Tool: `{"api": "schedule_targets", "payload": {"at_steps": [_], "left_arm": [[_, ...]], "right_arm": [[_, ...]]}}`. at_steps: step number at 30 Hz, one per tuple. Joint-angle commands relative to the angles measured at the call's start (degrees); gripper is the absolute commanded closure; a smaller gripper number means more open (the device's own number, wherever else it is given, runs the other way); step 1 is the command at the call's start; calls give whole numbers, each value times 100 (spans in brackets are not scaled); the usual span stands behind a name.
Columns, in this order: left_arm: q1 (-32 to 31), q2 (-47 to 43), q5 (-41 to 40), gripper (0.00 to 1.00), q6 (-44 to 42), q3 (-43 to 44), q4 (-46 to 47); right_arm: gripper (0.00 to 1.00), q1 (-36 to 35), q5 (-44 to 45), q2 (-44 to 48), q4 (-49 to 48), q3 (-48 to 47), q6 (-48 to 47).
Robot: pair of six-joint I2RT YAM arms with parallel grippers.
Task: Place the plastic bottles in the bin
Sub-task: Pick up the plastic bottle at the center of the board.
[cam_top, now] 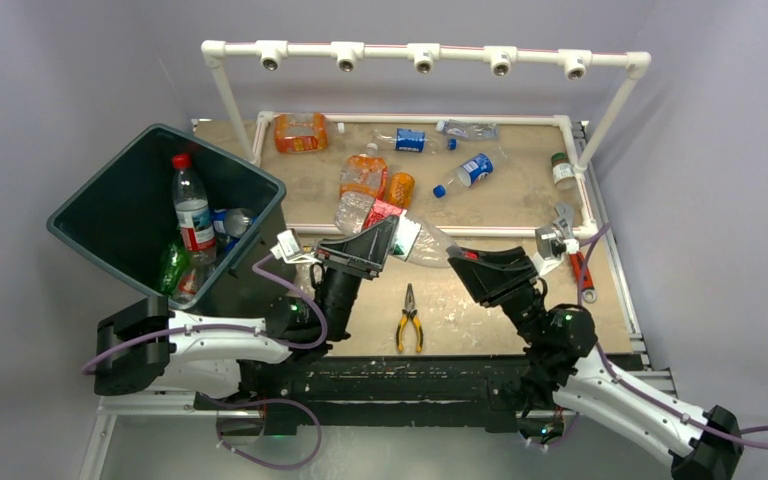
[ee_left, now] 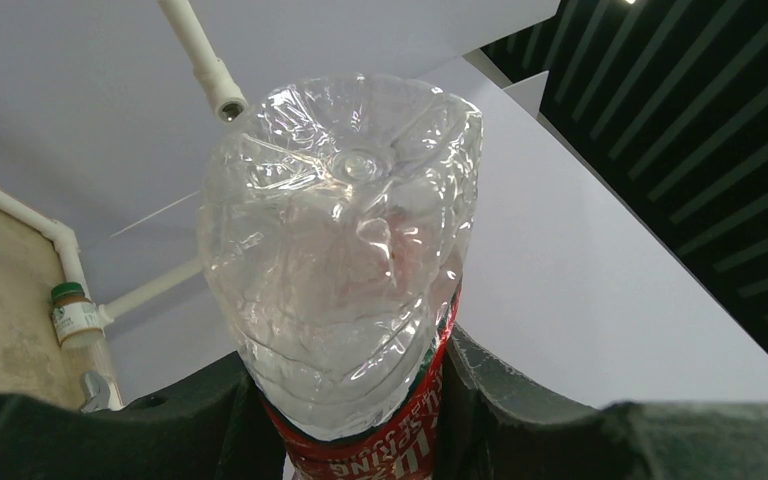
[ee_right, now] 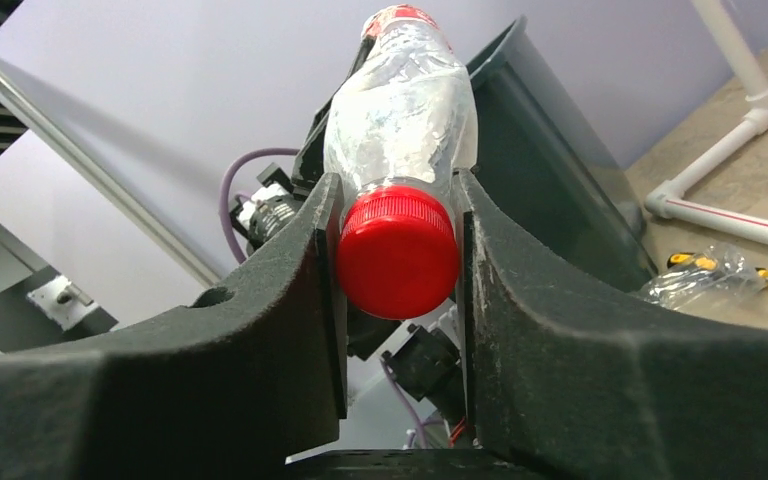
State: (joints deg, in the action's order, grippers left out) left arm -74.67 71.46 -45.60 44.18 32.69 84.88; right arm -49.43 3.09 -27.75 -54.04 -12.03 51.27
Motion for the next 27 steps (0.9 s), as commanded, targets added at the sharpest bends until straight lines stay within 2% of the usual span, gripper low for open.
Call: {"api": "schedule_targets", "payload": {"at_steps": [1, 2, 4, 5, 6, 8, 9, 11, 12, 16, 18, 20, 22, 27], "left_arm": [[-38, -128, 215, 66, -62, 98, 1554], [-38, -208, 234, 54, -120, 61, 1472], [-38, -437, 269, 19, -407, -54, 1274], [-38, -625, 267, 11, -625, -147, 1127], [-38, -851, 210, 7, -955, -223, 917], [-38, -1528, -88, 4, -1599, -301, 145], [-36, -1904, -290, 3, -1870, -193, -644], [-30, -2501, -633, 1, -2448, 553, -2828], [-30, -2554, -731, 1, -2723, 1199, -4056], [-30, -1547, -543, 1, -3780, 3830, -7667], [-38, -677, -18, 1, -4261, 5073, -9086], [-46, -190, 452, 1, -4873, 5616, -9953], [-47, 66, 896, 1, -5392, 5852, -10350], [-75, 205, 2180, 1, -6633, 5836, -11187]], "right_arm": [[100, -14, -90, 239, 158, -211, -288], [100, -14, -35, 384, 394, -311, -409], [100, -14, 183, 736, 1141, -591, -719], [100, -14, 347, 942, 1616, -787, -923], [100, -14, 540, 1120, 2129, -1032, -1172], [100, -14, 990, 1339, 3266, -1632, -1637], [100, -14, 1144, 1315, 3918, -1999, -1808], [100, -13, 1335, 1012, 5396, -2812, -2235], [100, -11, 1470, 760, 5950, -3216, -2410], [100, -10, 1582, -284, 7729, -4387, -2782], [100, -14, 1601, -662, 8248, -4769, -2839], [100, -13, 1594, -780, 8485, -4947, -2961], [100, -14, 1596, -856, 8778, -5169, -3018], [100, -10, 1178, -931, 9180, -5553, -3277]]}}
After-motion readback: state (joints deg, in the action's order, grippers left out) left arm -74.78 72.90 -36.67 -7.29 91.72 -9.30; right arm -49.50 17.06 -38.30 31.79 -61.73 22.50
